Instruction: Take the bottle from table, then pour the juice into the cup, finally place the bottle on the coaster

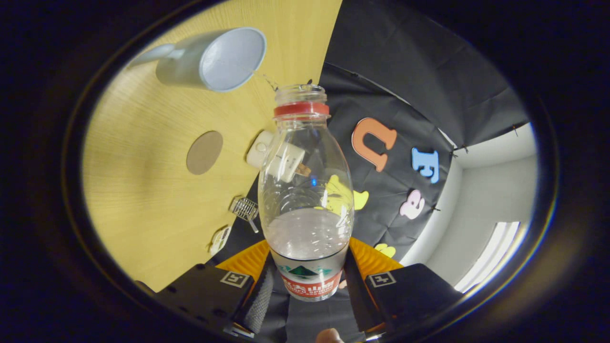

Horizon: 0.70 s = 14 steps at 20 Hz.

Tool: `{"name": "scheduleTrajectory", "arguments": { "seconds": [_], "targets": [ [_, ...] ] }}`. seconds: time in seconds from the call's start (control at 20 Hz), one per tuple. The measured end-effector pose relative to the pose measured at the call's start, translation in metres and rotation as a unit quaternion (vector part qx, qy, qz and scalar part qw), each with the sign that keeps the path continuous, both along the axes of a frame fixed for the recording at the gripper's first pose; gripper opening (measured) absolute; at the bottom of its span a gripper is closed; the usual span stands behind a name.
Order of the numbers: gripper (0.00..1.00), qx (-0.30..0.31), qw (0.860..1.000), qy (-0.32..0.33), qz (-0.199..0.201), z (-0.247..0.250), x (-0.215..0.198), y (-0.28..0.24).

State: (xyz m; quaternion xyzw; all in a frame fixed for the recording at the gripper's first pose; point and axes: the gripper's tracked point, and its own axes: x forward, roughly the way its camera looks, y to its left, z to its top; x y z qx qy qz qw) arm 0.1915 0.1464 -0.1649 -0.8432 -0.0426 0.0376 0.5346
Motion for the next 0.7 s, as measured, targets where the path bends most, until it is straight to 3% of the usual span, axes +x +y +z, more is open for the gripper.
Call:
{"name": "scheduleTrajectory", "arguments": {
  "seconds": [0.7],
  "targets": [
    [0.76, -0.008, 1.0, -0.007, 0.015, 0.008, -0.004, 0.012]
  ]
}}
